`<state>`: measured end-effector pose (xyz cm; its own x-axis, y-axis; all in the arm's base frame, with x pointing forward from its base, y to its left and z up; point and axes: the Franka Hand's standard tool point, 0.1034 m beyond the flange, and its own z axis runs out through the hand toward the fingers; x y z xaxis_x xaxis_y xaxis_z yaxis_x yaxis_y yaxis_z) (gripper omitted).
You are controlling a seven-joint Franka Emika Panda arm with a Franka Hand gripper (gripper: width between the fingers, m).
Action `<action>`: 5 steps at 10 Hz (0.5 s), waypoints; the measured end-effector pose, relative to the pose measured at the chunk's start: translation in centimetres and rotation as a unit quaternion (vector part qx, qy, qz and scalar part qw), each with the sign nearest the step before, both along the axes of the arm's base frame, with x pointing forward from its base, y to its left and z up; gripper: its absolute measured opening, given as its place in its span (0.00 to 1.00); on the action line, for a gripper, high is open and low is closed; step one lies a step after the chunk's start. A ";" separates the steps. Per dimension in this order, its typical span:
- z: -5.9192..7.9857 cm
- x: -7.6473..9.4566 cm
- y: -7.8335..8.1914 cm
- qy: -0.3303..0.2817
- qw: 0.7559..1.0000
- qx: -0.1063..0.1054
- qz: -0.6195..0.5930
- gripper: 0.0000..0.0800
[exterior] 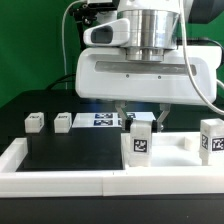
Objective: Assemble square table
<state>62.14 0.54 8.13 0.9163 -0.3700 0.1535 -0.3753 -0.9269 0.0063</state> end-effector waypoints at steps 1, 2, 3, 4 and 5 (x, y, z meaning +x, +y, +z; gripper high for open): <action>-0.1 0.0 0.0 -0.004 0.999 0.007 -0.049 0.37; -0.1 0.0 -0.1 -0.010 0.995 0.016 -0.093 0.37; -0.1 0.0 0.0 -0.014 0.987 0.029 -0.158 0.37; -0.1 0.0 0.1 -0.018 0.977 0.037 -0.211 0.37; -0.2 -0.1 0.2 -0.019 0.968 0.041 -0.246 0.37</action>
Offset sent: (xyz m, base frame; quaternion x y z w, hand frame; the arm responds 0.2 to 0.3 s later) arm -0.0023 -0.0047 -0.0067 -0.0217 0.0172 0.2775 0.9603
